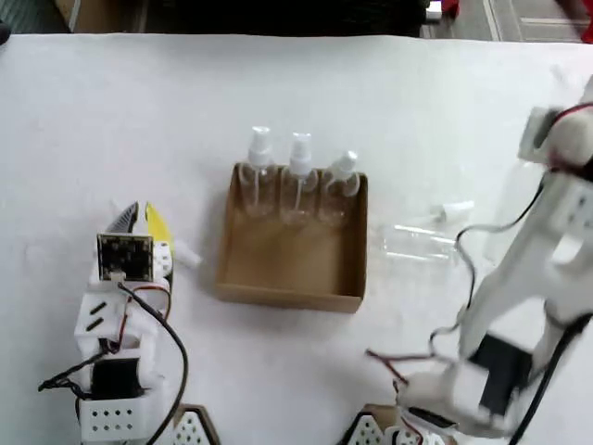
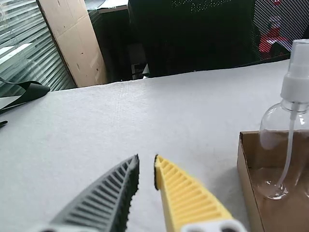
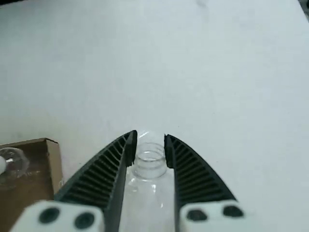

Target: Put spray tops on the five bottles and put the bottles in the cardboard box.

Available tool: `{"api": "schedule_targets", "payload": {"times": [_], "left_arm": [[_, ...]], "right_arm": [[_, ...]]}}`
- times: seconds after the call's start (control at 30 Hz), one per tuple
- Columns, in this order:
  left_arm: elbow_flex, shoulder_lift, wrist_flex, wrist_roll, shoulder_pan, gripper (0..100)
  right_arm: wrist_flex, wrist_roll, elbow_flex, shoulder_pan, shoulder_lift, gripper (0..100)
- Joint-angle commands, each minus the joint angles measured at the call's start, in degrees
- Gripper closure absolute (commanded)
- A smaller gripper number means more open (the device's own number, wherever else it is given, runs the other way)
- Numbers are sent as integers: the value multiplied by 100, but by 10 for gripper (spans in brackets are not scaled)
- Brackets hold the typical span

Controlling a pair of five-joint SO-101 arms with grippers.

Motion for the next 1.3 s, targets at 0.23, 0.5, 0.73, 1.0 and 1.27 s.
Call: {"api": "schedule_targets", "payload": {"times": [0.23, 0.5, 0.73, 1.0, 1.27], "left_arm": [[-1741, -101, 2048, 114, 4, 835], [-3138, -101, 3420, 79, 365, 831], [-4343, -110, 4079, 114, 2211, 769], [-4360, -110, 4097, 97, 3890, 758], [-4343, -110, 4097, 62, 4084, 758]], "right_arm": [[-558, -756, 1169, -2255, -2985, 982], [-2870, -738, 2752, -4171, -4180, 982], [-4198, -756, 4387, -4514, -4374, 982], [-5393, -1741, 6259, -4760, -5138, 982], [-5991, -1503, 7042, -5341, -5455, 982]]}}
